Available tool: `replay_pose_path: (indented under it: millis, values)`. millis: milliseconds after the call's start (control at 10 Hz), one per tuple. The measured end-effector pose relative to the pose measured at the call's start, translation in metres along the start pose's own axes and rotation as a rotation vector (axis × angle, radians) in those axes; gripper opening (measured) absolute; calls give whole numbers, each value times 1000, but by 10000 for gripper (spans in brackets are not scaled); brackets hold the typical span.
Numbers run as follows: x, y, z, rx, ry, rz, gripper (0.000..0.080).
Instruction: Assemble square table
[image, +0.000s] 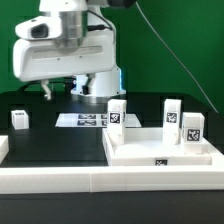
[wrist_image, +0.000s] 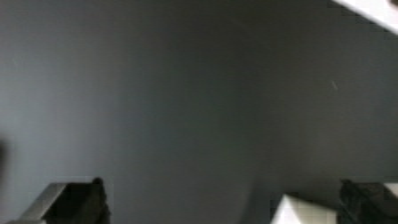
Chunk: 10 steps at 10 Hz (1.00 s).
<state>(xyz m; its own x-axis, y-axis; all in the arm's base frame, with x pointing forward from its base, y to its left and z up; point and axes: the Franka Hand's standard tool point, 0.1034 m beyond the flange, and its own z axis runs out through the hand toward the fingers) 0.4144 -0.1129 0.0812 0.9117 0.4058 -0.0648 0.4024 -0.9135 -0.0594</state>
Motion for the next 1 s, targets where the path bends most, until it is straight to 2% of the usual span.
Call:
replay_pose_path:
  millis: [100, 200, 700, 800, 900, 1000]
  values:
    - [-19, 11, 9, -14, -4, -2, 649]
    - [-28, 15, 15, -24, -8, 7, 649]
    - [-29, 16, 16, -25, -11, 4, 649]
    - [-42, 23, 23, -37, -17, -3, 649]
    - [-63, 27, 34, -38, -36, 5, 649]
    - [-70, 33, 35, -36, -38, 8, 649]
